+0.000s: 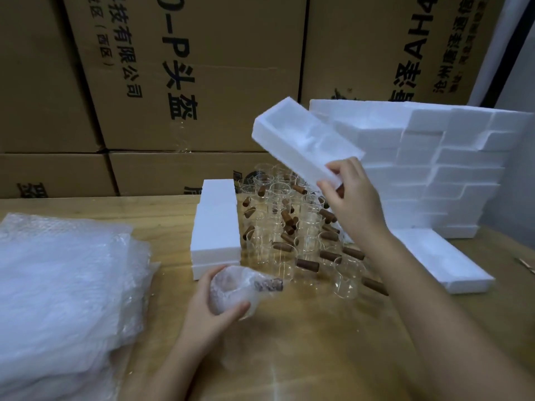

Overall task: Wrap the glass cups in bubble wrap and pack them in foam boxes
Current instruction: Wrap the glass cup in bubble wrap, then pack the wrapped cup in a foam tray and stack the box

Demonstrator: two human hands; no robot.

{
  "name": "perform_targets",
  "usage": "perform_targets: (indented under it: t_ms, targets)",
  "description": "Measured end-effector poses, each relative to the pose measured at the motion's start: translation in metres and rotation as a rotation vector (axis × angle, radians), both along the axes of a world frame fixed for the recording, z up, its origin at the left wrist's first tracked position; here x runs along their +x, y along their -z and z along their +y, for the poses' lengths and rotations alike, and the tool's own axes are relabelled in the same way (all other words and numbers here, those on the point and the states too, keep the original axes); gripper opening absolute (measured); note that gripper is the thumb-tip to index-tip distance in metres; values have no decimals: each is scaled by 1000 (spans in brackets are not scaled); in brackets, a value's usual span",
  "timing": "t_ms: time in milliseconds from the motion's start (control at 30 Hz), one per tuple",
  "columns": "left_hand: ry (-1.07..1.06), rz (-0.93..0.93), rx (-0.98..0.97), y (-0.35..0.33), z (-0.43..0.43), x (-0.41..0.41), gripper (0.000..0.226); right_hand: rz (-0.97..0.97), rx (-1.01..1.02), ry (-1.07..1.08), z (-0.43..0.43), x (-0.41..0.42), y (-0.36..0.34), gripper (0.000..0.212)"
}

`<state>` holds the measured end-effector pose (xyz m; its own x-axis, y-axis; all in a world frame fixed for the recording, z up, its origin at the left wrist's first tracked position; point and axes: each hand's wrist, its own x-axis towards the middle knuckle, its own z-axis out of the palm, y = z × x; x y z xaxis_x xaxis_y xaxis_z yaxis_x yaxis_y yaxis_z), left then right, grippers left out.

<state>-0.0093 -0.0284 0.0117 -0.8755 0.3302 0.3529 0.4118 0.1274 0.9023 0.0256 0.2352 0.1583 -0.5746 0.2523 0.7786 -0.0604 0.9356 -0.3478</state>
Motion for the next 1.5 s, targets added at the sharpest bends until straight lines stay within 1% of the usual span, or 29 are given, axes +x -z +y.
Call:
perform_targets:
  t_ms: [100, 167, 267, 333, 400, 467, 533, 600, 700, 733, 833, 867, 1000, 1067, 1167, 1200, 1300, 1333, 1433, 1500]
  targets:
    - [-60, 109, -10, -2, -3, 8, 71, -139, -66, -95, -25, 17, 52, 19]
    - [-94, 242, -26, -6, -4, 11, 71, -202, -74, -110, -37, 27, 80, 19]
    - [-151, 475, 32, -15, 1, 15, 66, -245, -21, -164, -52, 39, 104, 18]
    - [-201, 553, 69, -22, 7, 19, 68, -273, 29, -245, -59, 45, 115, 18]
    - [-244, 590, 65, -28, 10, 21, 65, -346, 45, -280, -62, 50, 123, 13]
    - [-272, 566, 53, -32, 10, 22, 61, -416, 22, -314, -59, 52, 130, 17]
    - [-295, 486, 30, -33, 9, 23, 61, -434, 10, -361, -56, 54, 135, 19]
    - [-308, 399, -22, -31, 7, 23, 69, -431, 2, -396, -56, 58, 137, 16]
    - [-318, 291, -119, -23, 4, 22, 88, -372, 12, -364, -54, 67, 140, 15]
    - [-322, 283, -149, -21, 4, 22, 90, -358, 17, -357, -53, 69, 140, 15]
    - [-331, 325, -205, -17, 5, 23, 80, -366, -5, -379, -53, 71, 139, 14]
    - [-332, 305, -209, -16, 5, 22, 78, -380, -13, -384, -54, 72, 140, 15]
    - [-296, 68, -138, -11, 6, 17, 72, -415, -8, -384, -56, 72, 143, 15]
    - [-265, 49, -145, -7, 6, 15, 75, -441, -11, -384, -55, 71, 144, 15]
    - [-164, 0, -101, -2, 5, 13, 89, -476, -18, -387, -55, 71, 145, 14]
    - [-146, -5, -102, 0, 5, 11, 89, -483, -21, -388, -55, 71, 145, 14]
    - [-174, 48, -172, 5, 4, 6, 71, -510, -42, -391, -55, 71, 145, 13]
    - [-187, 52, -196, 5, 3, 5, 69, -516, -48, -390, -55, 71, 145, 13]
    - [-172, -3, -218, 6, 0, 4, 69, -538, -63, -379, -57, 72, 143, 13]
    - [-172, 14, -249, 6, -1, 4, 74, -548, -72, -375, -57, 73, 142, 13]
